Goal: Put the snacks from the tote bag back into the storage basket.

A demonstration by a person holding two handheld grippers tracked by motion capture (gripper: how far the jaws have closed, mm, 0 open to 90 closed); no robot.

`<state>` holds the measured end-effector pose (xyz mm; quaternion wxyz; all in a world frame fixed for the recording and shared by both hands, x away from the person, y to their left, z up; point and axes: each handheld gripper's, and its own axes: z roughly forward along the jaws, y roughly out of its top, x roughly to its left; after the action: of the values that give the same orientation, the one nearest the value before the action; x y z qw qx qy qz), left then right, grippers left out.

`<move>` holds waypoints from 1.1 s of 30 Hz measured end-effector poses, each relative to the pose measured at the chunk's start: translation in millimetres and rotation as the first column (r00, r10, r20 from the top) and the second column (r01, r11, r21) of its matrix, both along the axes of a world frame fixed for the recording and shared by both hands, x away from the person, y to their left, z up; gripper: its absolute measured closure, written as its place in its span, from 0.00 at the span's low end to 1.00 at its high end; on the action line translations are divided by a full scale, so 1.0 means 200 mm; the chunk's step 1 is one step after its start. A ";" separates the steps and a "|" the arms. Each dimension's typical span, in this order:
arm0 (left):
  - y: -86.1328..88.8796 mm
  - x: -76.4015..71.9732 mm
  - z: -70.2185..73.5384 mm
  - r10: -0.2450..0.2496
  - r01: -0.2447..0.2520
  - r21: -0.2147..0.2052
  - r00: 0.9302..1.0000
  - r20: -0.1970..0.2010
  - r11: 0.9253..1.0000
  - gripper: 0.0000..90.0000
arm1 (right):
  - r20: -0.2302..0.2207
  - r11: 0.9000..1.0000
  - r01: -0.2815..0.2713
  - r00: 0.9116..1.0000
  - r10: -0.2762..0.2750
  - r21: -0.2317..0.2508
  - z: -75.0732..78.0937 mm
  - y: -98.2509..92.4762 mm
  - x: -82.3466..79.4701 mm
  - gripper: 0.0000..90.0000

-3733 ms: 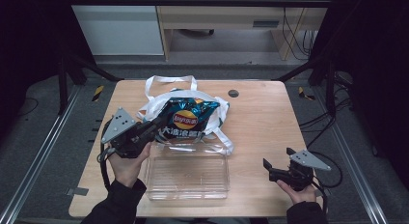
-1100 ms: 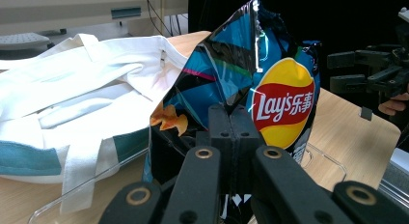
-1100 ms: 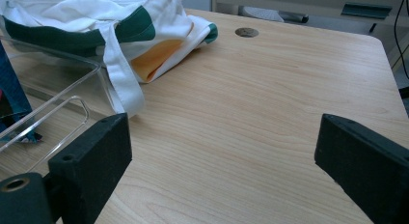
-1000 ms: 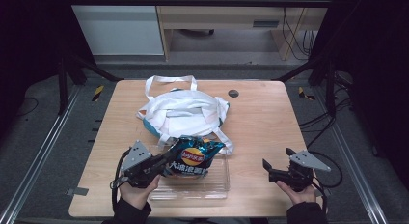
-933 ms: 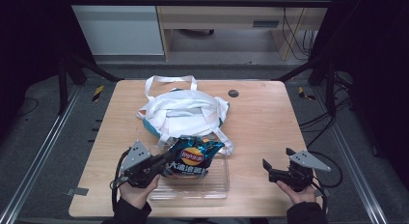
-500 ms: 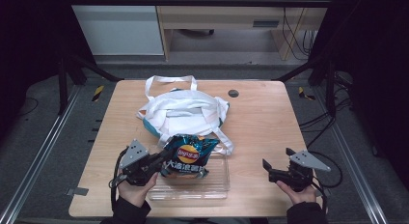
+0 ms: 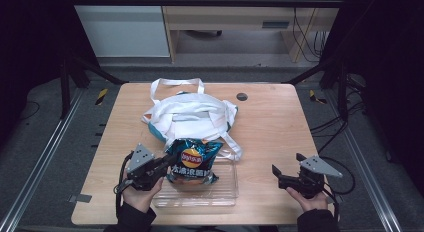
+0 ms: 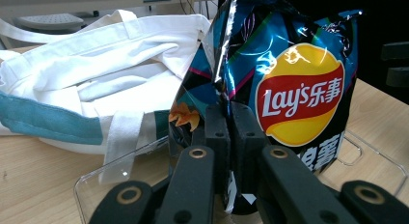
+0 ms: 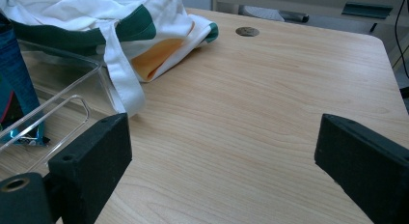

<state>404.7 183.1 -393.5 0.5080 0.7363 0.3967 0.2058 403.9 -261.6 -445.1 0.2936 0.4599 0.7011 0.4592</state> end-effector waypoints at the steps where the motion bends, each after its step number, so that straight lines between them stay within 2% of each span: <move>1: 0.00 0.00 0.00 0.003 -0.003 0.002 1.000 0.001 1.000 0.96 | 0.001 1.000 0.001 1.000 -0.001 0.000 0.00 0.00 0.00 0.07; 15: -0.01 0.02 -0.01 0.033 -0.034 0.018 0.999 0.025 0.999 0.88 | 0.001 1.000 0.000 1.000 0.000 -0.004 0.00 0.00 0.00 0.07; 20: -0.01 0.04 -0.02 0.043 -0.044 0.024 0.999 0.023 0.999 0.85 | 0.000 1.000 0.000 1.000 0.000 -0.004 0.00 0.00 0.00 0.07; 33: -0.04 0.08 -0.02 0.063 -0.063 0.016 0.997 0.038 0.998 0.80 | 0.000 1.000 0.000 1.000 0.000 -0.004 0.00 0.00 0.01 0.07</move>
<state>420.9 176.1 -396.9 0.5023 0.7238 0.4085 0.2387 405.0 -261.3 -445.5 0.2946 0.4595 0.7020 0.4574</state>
